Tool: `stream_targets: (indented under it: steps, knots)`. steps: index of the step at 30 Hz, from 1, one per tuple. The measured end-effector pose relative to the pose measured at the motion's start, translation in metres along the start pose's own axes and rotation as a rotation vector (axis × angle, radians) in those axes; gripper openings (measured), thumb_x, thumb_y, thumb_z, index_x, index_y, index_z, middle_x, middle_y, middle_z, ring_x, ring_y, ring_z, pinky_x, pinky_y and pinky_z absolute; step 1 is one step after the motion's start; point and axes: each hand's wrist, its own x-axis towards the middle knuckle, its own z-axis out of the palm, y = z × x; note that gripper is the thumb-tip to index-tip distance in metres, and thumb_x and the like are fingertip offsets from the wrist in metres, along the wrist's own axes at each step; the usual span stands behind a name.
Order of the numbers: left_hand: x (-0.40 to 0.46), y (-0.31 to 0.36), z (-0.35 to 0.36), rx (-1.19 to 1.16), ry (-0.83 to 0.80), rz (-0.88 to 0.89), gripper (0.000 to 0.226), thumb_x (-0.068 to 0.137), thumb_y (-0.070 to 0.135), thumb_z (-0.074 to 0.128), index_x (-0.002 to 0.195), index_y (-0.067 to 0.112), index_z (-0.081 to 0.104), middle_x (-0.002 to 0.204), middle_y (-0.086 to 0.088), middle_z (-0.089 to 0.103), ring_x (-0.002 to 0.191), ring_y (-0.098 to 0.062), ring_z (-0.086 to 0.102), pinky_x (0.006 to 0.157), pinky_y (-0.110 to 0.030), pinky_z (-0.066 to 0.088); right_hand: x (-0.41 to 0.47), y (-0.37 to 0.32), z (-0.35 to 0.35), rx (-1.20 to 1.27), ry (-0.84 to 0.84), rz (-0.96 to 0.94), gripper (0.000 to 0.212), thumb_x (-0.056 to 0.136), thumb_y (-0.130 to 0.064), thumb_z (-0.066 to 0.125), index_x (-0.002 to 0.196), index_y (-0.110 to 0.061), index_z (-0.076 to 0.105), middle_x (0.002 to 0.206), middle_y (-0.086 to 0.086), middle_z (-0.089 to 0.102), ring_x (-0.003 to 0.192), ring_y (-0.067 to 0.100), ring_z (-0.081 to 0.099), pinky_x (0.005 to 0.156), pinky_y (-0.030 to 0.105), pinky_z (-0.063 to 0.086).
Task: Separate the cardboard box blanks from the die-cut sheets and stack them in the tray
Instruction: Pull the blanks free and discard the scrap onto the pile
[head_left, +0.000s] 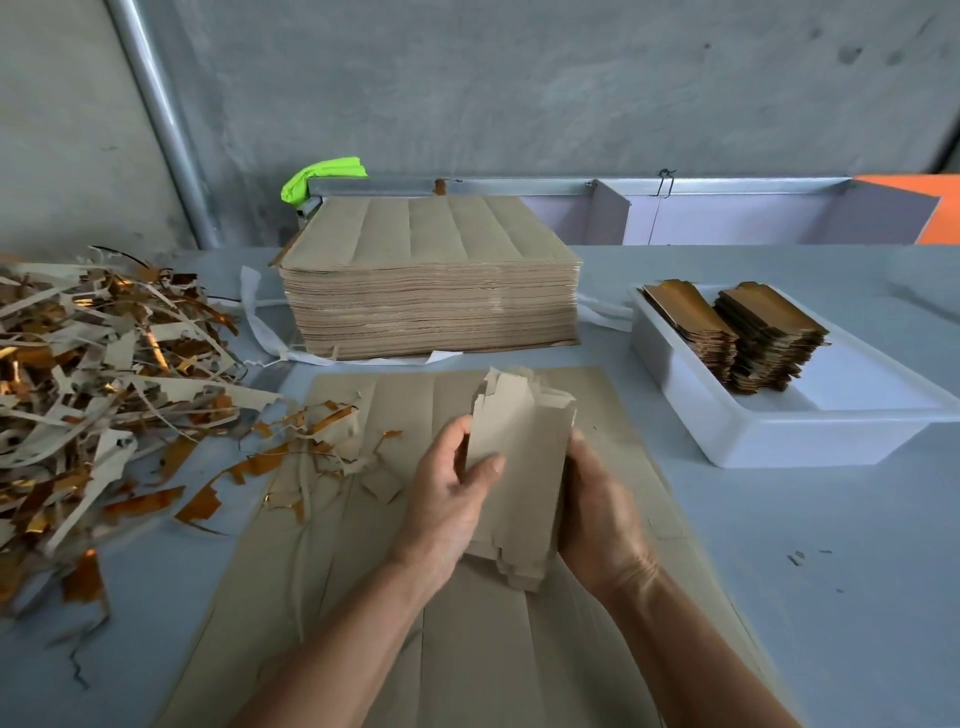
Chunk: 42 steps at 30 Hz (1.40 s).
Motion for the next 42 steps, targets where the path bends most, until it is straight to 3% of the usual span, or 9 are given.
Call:
stream_targets:
  steps: [2, 5, 12, 16, 19, 23, 31, 35, 42]
  knots:
    - [0.0, 0.0, 0.004, 0.037, -0.049, 0.018, 0.048, 0.091, -0.003, 0.054, 0.132, 0.019, 0.044, 0.125, -0.003, 0.06, 0.115, -0.015, 0.058, 0.104, -0.041, 0.043, -0.002, 0.002, 0.003, 0.023, -0.042, -0.03, 0.049, 0.098, -0.044, 0.034, 0.121, -0.011, 0.062, 0.117, 0.012, 0.067, 0.109, 0.024, 0.065, 0.084, 0.033, 0.056]
    - [0.0, -0.005, 0.008, -0.074, -0.091, -0.094, 0.069, 0.093, 0.0, 0.053, 0.146, 0.028, 0.02, 0.131, 0.007, 0.054, 0.119, -0.004, 0.053, 0.1, -0.025, 0.045, -0.002, 0.003, -0.002, -0.121, -0.001, -0.048, 0.03, 0.092, -0.009, 0.052, 0.12, -0.013, 0.06, 0.107, 0.01, 0.071, 0.098, 0.025, 0.069, 0.071, 0.029, 0.057]
    - [0.007, -0.013, 0.012, -0.287, 0.134, -0.267, 0.033, 0.077, -0.012, 0.066, 0.104, 0.006, 0.057, 0.099, -0.013, 0.07, 0.093, -0.029, 0.066, 0.07, -0.027, 0.054, 0.003, -0.02, 0.002, -0.977, 0.162, -0.287, 0.032, 0.08, -0.003, 0.068, 0.109, -0.011, 0.055, 0.091, 0.0, 0.065, 0.081, 0.016, 0.063, 0.066, 0.019, 0.051]
    - [0.014, -0.007, -0.006, 0.428, 0.135, 0.194, 0.1, 0.06, 0.009, 0.087, 0.142, 0.021, 0.031, 0.139, 0.004, 0.03, 0.128, -0.01, 0.033, 0.106, -0.021, 0.033, 0.004, -0.047, 0.015, -1.57, -0.138, -0.354, 0.031, 0.084, -0.005, 0.062, 0.112, -0.017, 0.059, 0.09, 0.0, 0.063, 0.085, 0.023, 0.061, 0.068, 0.026, 0.046]
    - [0.018, 0.0, -0.023, 0.741, -0.172, 0.455, 0.074, 0.062, 0.015, 0.085, 0.129, 0.022, 0.053, 0.124, 0.011, 0.047, 0.118, -0.004, 0.039, 0.102, -0.021, 0.034, 0.005, -0.047, 0.025, -1.759, -0.325, -0.281, 0.033, 0.087, -0.013, 0.063, 0.119, -0.021, 0.06, 0.105, 0.006, 0.068, 0.095, 0.025, 0.062, 0.085, 0.037, 0.049]
    - [0.017, 0.002, -0.028, 0.689, -0.189, 0.327, 0.027, 0.069, 0.012, 0.081, 0.092, 0.007, 0.068, 0.086, 0.0, 0.063, 0.08, -0.013, 0.058, 0.069, -0.025, 0.044, 0.005, -0.051, 0.009, -1.608, -0.105, -0.235, 0.032, 0.077, -0.024, 0.075, 0.107, -0.018, 0.065, 0.093, 0.002, 0.068, 0.078, 0.017, 0.06, 0.078, 0.036, 0.053]
    - [0.015, -0.01, -0.02, 0.664, -0.084, 0.38, 0.043, 0.065, 0.008, 0.084, 0.104, 0.004, 0.067, 0.099, -0.006, 0.053, 0.094, -0.015, 0.053, 0.089, -0.014, 0.038, -0.014, -0.011, -0.019, -0.664, 0.264, -0.21, 0.04, 0.069, -0.054, 0.066, 0.08, -0.015, 0.071, 0.072, 0.001, 0.067, 0.066, 0.007, 0.06, 0.055, 0.023, 0.047]
    - [0.011, -0.012, -0.022, 0.685, -0.063, 0.391, 0.054, 0.063, 0.013, 0.085, 0.113, 0.009, 0.065, 0.103, -0.001, 0.052, 0.098, -0.011, 0.052, 0.093, -0.017, 0.039, -0.003, 0.002, -0.012, -0.604, 0.469, -0.23, 0.041, 0.08, -0.044, 0.07, 0.056, -0.014, 0.055, 0.051, -0.007, 0.05, 0.05, 0.004, 0.048, 0.05, 0.027, 0.04]
    - [0.011, -0.014, -0.027, 0.687, -0.152, 0.368, 0.048, 0.069, 0.015, 0.082, 0.112, 0.012, 0.061, 0.105, 0.005, 0.055, 0.099, -0.009, 0.053, 0.092, -0.015, 0.04, 0.003, 0.01, -0.009, -0.581, 0.564, -0.28, 0.029, 0.081, -0.046, 0.068, 0.072, -0.019, 0.067, 0.066, -0.006, 0.063, 0.071, 0.016, 0.06, 0.065, 0.033, 0.049]
